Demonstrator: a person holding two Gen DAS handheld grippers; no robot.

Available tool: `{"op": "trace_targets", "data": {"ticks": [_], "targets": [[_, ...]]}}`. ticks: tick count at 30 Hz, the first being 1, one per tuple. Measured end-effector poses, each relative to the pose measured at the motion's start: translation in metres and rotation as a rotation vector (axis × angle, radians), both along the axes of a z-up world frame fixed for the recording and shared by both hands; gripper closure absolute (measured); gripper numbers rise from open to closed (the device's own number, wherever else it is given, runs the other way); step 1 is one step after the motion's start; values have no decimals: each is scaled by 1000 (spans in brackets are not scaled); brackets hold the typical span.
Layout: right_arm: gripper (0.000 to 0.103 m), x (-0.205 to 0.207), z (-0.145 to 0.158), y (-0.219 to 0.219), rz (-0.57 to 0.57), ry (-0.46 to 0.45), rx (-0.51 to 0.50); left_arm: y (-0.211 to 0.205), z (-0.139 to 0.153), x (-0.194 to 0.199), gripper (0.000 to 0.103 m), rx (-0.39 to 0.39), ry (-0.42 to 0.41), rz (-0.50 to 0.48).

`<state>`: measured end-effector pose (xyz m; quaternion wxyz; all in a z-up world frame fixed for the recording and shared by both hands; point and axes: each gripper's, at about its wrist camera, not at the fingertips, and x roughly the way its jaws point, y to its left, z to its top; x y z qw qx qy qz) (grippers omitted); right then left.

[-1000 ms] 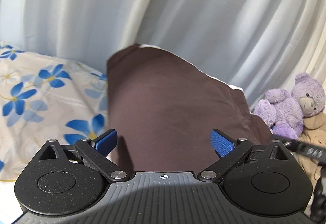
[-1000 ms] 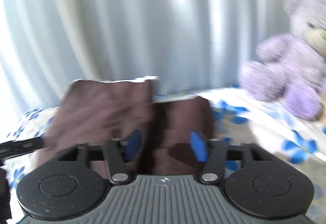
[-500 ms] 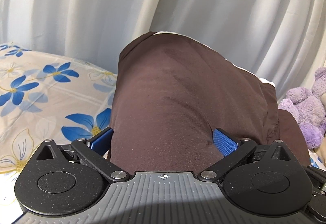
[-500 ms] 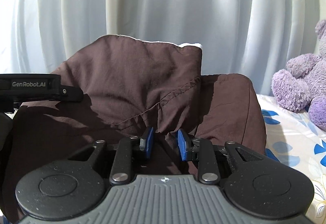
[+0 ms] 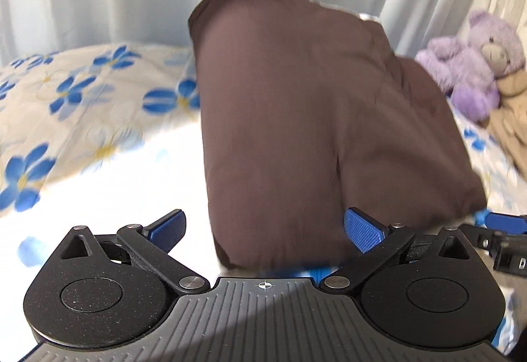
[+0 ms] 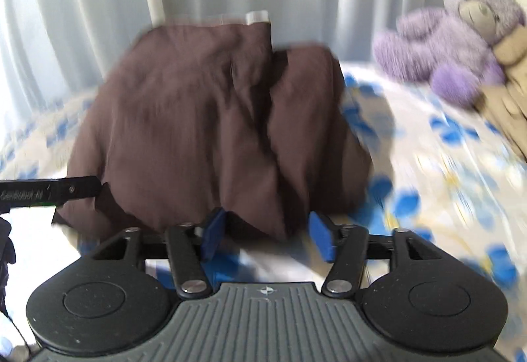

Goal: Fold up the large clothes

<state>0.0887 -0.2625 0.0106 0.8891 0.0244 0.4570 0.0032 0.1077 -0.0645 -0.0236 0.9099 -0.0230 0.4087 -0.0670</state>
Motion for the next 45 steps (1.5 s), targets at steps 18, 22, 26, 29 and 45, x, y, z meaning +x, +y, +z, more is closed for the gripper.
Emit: {"op": "trace_targets", "data": {"ticks": [18,22,26,29,45], "targets": [[1,-7,35,33,-58,37,-96,-15,37,-26,0,114,25,35],[1,-5,39,35,-47,30,-111,-15,38,-27,0,112,32,45],[1,-3,40,36,-53,33,-134,-18,40,-27,0,117,35,42],[1,-2,40,36,-56,40,-132,-19,40,-25,0,118,38,39],[1,-1,41,36,-65,52,-161,-22,42,-23,0,104,53,37]]}}
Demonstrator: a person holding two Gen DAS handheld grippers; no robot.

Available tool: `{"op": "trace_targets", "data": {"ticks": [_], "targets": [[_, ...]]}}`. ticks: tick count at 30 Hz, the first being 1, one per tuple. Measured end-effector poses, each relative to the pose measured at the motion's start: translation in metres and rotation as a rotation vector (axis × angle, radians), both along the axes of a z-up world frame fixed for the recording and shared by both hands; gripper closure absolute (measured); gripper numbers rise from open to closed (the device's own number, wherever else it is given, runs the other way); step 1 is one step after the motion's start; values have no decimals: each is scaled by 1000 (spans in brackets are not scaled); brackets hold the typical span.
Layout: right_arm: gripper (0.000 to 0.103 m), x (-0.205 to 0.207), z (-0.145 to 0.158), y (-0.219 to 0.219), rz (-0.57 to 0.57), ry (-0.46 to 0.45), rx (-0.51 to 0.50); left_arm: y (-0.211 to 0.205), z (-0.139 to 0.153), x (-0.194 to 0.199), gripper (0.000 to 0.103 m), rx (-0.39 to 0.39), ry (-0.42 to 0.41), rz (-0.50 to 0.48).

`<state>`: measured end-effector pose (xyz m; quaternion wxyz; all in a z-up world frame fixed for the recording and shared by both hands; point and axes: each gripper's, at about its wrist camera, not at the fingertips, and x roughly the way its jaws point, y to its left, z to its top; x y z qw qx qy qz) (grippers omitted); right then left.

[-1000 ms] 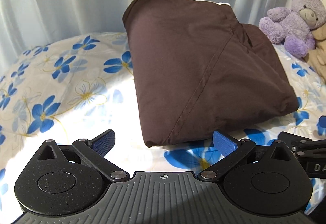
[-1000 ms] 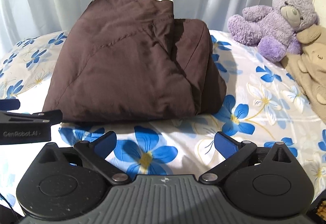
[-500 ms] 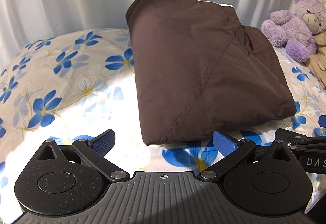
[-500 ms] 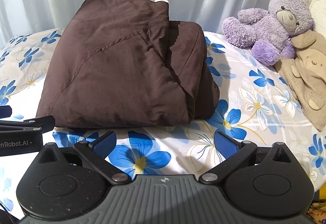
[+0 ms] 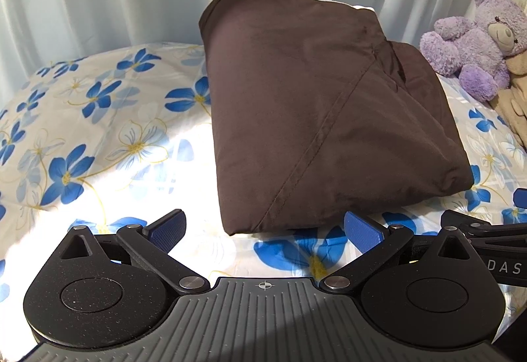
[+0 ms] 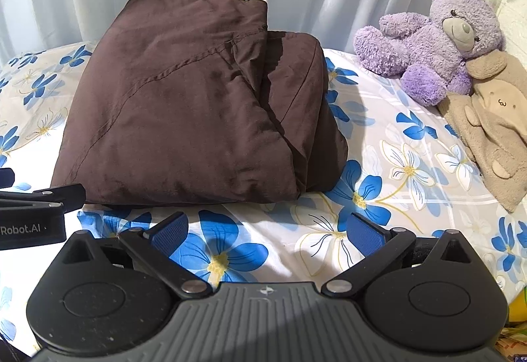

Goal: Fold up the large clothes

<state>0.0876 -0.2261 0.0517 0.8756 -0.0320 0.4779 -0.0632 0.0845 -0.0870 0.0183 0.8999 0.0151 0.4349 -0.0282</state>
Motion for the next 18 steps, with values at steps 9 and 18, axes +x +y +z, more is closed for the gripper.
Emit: {"op": "trace_targets", "data": {"ticks": [9,18], "targets": [[1,0,2,0,7,2,2,0,0,0,0,0,5,-2],[1,0,3,1,10,0,0,-1,-1,0,0,4,9,1]]}}
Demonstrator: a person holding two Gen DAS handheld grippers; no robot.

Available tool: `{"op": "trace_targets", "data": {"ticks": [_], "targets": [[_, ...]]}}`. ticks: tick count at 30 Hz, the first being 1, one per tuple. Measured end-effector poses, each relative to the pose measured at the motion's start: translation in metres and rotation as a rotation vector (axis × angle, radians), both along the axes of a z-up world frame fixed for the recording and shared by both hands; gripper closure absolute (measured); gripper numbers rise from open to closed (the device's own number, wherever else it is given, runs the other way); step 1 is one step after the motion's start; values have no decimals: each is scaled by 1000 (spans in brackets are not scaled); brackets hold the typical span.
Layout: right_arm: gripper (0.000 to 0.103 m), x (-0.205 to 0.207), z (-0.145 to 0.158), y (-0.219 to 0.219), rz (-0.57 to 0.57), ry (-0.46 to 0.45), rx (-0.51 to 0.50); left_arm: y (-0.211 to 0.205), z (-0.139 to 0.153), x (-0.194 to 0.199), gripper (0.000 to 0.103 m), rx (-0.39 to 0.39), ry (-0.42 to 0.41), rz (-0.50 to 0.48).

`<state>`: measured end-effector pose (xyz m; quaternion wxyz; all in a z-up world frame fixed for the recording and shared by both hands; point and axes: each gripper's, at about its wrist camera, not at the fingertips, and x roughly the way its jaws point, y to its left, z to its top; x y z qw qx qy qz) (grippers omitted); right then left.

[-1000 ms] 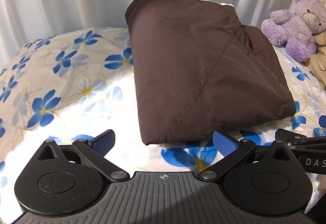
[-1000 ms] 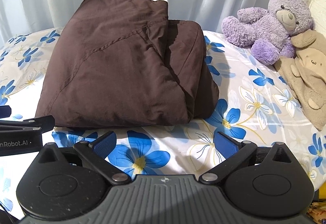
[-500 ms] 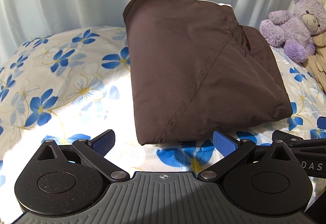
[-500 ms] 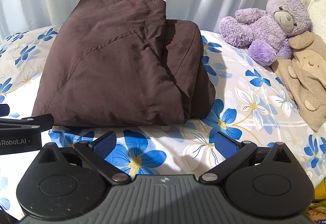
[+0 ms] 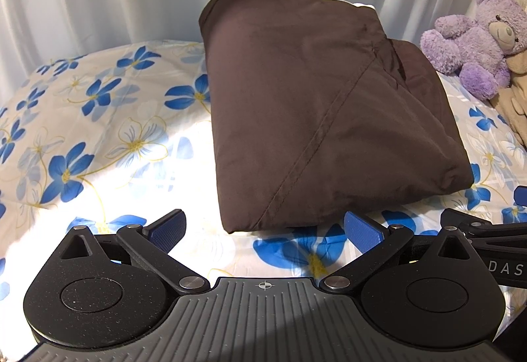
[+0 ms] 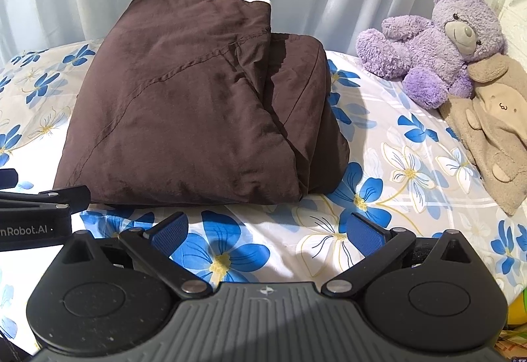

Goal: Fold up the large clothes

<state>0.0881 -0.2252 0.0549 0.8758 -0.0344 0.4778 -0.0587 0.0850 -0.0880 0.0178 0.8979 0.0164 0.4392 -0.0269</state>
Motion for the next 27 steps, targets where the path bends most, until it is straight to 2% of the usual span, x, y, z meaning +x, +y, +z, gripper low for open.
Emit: {"op": "trace_targets", "data": {"ticks": [27], "targets": [[1,6,-1,-1,0,-2,-1,-1,0,5,0,5,-1,2]]}}
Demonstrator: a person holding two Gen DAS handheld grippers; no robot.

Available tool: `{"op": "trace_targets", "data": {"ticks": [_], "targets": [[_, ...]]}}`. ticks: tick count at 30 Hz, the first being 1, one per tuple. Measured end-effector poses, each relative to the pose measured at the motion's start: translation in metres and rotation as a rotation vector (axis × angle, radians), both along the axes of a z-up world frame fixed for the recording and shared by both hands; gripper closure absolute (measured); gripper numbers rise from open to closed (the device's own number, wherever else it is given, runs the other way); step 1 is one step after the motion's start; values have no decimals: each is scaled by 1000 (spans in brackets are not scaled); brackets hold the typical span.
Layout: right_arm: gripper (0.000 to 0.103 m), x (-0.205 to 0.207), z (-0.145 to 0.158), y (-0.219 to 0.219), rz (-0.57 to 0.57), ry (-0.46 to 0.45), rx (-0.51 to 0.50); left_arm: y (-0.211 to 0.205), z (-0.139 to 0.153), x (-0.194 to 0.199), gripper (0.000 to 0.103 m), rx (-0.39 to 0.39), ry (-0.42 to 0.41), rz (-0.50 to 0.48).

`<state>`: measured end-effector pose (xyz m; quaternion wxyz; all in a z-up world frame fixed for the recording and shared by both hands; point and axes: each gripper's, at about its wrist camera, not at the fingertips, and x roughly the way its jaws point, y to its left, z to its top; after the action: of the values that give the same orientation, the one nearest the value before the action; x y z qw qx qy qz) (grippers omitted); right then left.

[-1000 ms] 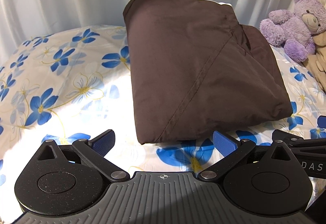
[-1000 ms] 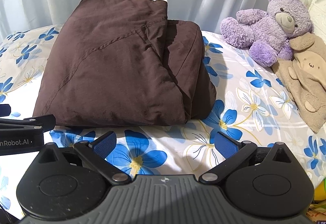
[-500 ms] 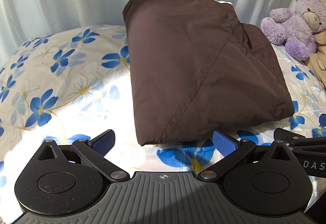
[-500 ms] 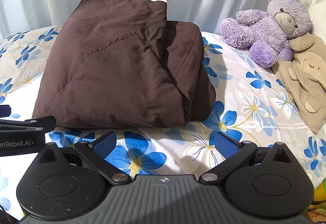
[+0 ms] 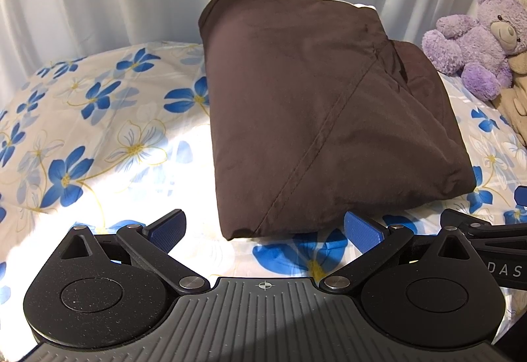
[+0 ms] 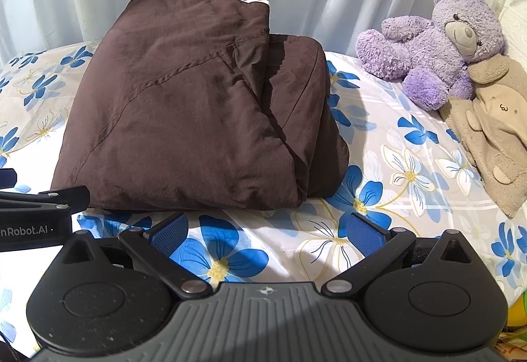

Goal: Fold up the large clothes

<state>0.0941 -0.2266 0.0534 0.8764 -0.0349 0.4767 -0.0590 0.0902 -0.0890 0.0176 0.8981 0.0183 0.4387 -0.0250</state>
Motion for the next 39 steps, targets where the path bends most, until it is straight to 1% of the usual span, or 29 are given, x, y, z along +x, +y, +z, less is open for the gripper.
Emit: {"op": "trace_targets", "data": {"ticks": [39], "targets": [[1,-6,3,3,-11,-27,16,1,5,-3,0,-4,-21,11]]}}
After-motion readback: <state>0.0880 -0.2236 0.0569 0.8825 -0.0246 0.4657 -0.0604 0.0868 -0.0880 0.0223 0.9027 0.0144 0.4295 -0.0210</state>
